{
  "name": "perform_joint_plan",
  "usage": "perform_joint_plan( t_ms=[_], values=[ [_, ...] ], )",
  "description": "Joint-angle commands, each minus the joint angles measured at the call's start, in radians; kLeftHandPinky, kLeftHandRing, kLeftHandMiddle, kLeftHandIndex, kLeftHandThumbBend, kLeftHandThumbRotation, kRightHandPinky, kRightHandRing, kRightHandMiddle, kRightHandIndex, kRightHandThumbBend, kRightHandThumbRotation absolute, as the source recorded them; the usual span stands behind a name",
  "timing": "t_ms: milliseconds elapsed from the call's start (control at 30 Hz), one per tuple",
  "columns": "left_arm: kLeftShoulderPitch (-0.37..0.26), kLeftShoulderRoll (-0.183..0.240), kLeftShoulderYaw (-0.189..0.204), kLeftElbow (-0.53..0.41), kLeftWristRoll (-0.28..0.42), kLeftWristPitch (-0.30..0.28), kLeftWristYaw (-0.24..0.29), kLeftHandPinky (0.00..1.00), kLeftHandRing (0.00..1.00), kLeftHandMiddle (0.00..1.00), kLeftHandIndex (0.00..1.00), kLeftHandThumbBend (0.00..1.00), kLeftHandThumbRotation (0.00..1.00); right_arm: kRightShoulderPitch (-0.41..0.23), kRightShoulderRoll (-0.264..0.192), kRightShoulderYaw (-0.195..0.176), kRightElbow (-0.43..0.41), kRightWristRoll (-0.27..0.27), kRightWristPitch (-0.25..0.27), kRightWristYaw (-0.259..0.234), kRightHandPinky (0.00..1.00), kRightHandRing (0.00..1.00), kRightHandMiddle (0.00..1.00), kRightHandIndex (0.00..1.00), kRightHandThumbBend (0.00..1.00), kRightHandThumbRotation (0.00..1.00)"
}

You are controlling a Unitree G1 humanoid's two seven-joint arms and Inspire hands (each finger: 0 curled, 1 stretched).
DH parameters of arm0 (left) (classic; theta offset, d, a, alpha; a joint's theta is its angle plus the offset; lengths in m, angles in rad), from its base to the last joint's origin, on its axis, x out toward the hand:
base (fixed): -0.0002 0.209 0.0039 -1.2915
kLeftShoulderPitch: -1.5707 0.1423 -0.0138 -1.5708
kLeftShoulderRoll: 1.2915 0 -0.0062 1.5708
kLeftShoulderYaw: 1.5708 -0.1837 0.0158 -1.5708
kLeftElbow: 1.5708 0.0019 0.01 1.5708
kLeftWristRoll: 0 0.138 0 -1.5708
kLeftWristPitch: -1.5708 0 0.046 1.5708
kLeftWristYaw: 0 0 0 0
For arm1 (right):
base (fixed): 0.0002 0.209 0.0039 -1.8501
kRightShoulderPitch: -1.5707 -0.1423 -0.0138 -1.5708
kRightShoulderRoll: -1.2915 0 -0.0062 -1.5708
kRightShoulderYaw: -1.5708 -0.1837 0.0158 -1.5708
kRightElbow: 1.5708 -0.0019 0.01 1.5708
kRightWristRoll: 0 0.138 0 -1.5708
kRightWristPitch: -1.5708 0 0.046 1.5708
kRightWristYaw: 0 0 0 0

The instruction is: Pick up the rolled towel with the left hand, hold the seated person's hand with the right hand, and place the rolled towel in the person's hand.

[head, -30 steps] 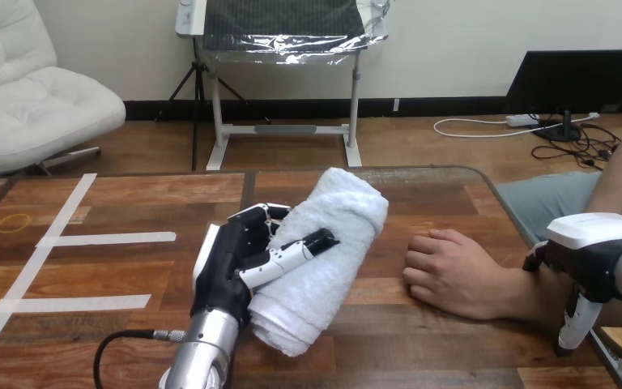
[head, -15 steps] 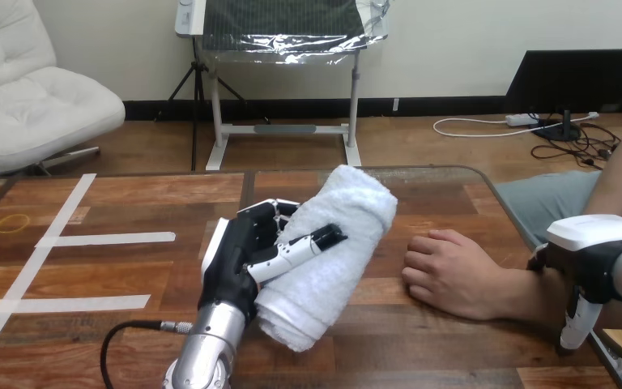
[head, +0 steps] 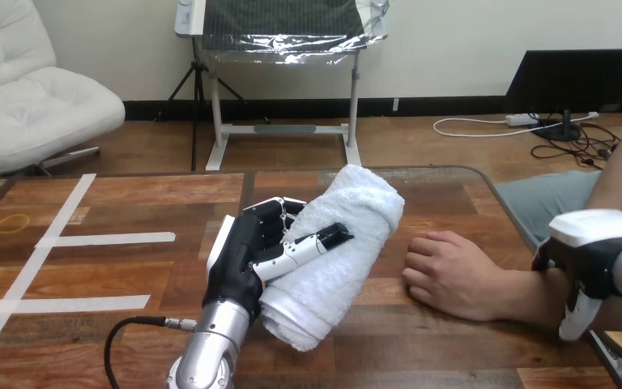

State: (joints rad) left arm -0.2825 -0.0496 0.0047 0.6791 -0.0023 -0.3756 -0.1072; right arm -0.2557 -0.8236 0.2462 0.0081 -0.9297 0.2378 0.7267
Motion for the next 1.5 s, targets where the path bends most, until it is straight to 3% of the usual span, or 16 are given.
perform_joint_plan(
  t_ms=[0,33,133,333,1167,1467],
  values=[
    [-0.084,-0.001,-0.001,-0.002,-0.003,-0.044,-0.003,0.28,0.32,0.38,0.44,0.86,0.26,-0.044,0.017,0.033,0.022,-0.015,-0.003,0.005,0.44,0.55,0.64,0.75,0.69,0.00],
    [-0.084,-0.001,0.000,-0.002,-0.005,-0.044,-0.004,0.28,0.32,0.38,0.44,0.86,0.26,-0.046,0.017,0.037,0.026,-0.018,-0.002,0.005,0.51,0.62,0.69,0.77,0.69,0.01],
    [-0.083,0.001,0.001,0.001,-0.007,-0.050,-0.009,0.28,0.32,0.38,0.44,0.85,0.25,-0.048,0.019,0.043,0.034,-0.024,-0.001,-0.002,0.59,0.69,0.74,0.78,0.68,0.02],
    [-0.083,0.004,0.004,0.004,-0.008,-0.052,-0.014,0.29,0.33,0.38,0.44,0.85,0.25,-0.043,0.027,0.040,0.048,-0.016,0.001,-0.046,0.66,0.75,0.79,0.80,0.68,0.01],
    [-0.078,0.003,0.019,0.002,-0.031,-0.046,-0.040,0.29,0.33,0.38,0.44,0.86,0.24,-0.058,0.050,0.051,0.095,0.005,-0.001,-0.080,0.70,0.77,0.81,0.81,0.68,0.02],
    [-0.075,0.002,0.019,-0.006,-0.026,-0.046,-0.037,0.29,0.32,0.38,0.44,0.86,0.24,-0.072,0.054,0.073,0.125,0.001,-0.013,-0.065,0.70,0.77,0.81,0.81,0.68,0.04]
  ],
)
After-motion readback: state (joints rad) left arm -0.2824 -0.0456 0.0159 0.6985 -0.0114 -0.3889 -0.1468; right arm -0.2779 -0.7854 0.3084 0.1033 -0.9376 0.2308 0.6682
